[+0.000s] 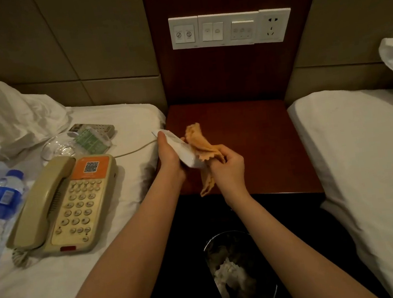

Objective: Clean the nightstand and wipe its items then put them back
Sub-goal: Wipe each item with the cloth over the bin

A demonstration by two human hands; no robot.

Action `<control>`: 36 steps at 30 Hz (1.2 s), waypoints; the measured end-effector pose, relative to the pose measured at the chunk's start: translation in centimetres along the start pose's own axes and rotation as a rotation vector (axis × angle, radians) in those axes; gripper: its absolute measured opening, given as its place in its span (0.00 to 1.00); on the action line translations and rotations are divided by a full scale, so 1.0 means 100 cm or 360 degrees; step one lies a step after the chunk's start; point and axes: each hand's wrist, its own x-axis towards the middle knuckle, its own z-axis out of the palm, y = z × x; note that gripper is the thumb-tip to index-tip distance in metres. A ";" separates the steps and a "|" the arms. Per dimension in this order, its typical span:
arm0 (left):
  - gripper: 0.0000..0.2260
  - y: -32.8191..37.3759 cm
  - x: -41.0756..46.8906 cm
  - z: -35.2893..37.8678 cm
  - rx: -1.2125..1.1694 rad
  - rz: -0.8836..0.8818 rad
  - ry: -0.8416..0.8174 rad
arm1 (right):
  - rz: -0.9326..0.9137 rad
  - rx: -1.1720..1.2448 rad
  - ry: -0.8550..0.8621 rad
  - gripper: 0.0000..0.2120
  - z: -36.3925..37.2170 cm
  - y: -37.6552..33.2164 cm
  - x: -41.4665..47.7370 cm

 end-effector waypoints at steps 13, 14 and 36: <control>0.30 0.048 0.055 -0.032 0.0337 0.0137 0.0416 | 0.0116 -0.0104 -0.0645 0.15 0.052 0.008 0.043; 0.32 0.053 0.061 -0.034 0.0380 0.0143 0.0458 | 0.0088 -0.0198 -0.0690 0.20 0.058 0.011 0.046; 0.16 0.202 0.164 -0.121 0.1653 0.0566 0.0782 | 0.0835 0.0031 -0.0444 0.22 0.234 0.018 0.203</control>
